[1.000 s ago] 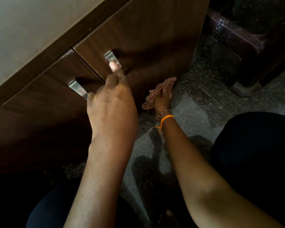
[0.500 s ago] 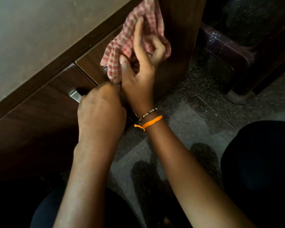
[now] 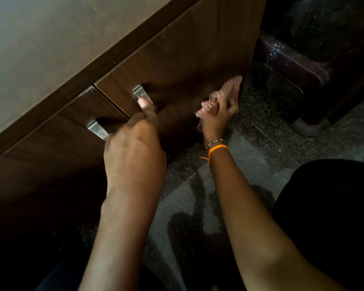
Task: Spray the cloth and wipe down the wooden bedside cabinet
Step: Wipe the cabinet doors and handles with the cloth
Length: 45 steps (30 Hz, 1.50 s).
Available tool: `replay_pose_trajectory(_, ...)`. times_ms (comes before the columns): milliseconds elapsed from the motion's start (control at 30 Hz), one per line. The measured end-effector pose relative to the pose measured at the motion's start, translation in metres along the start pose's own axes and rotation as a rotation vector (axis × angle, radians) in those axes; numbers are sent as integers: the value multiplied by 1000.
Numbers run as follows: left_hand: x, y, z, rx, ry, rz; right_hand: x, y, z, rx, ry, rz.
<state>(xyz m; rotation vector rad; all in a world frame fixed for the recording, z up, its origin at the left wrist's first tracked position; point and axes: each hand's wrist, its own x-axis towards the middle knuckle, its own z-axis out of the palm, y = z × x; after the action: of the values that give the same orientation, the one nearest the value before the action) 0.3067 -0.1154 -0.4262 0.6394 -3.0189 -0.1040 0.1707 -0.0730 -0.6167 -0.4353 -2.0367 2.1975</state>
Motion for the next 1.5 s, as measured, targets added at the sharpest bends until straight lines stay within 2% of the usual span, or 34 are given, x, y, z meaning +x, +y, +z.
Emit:
replay_pose_trajectory(67, 0, 0, 2, 8, -4, 1, 15, 32, -5, 56, -3, 222)
replay_pose_trajectory(133, -1, -1, 2, -15, -2, 5, 20, 57, -7, 25, -60, 357)
replay_pose_trajectory(200, -2, -2, 2, -38, 6, 1, 19, 85, 0, 47, -91, 415)
replay_pose_trajectory(300, -1, -2, 3, -18, 0, 9, 31, 125, 13, 105, -70, 371)
replay_pose_trajectory(333, -1, -2, 2, -9, -3, 9, 33, 113, 12, 126, -55, 350)
replay_pose_trajectory(433, 0, -2, -3, -45, -19, -25, 8, -11, -1, 109, -52, 197)
replay_pose_trajectory(533, 2, -3, -10, -101, -63, -57, -15, -98, -3, 76, -80, -152)
replay_pose_trajectory(600, 6, -3, -11, -92, -92, -75, -28, -128, 3, 57, -104, -403)
replay_pose_trajectory(633, 7, -1, -11, -72, -105, -70, -32, -136, 5, 70, -104, -458)
replay_pose_trajectory(767, 6, 9, -15, -72, -114, -97, -20, -142, 4, 54, -58, -479)
replay_pose_trajectory(867, 4, 8, -15, -106, -87, -152, 16, -123, -3, 6, 0, -379)
replay_pose_trajectory(967, 2, 5, -12, -113, -76, -164, 44, -75, -10, -108, 34, -117)
replay_pose_trajectory(1033, 1, 7, -10, -82, -58, -168, 48, -32, -18, -164, -78, 80)
replay_pose_trajectory(1133, 1, 13, -9, -34, -45, -154, 40, 19, -34, -182, -343, 499)
replay_pose_trajectory(1200, 1, 14, -8, -8, -51, -134, 38, 45, -35, -100, -416, 591)
replay_pose_trajectory(1300, 1, 13, -4, 10, -59, -94, 44, 48, -31, 10, -369, 530)
replay_pose_trajectory(1433, 3, 8, -1, -61, -67, -54, 36, -19, -27, 221, -307, 381)
replay_pose_trajectory(1500, 3, 5, -1, -97, -67, -47, 43, -60, -21, 305, -200, 245)
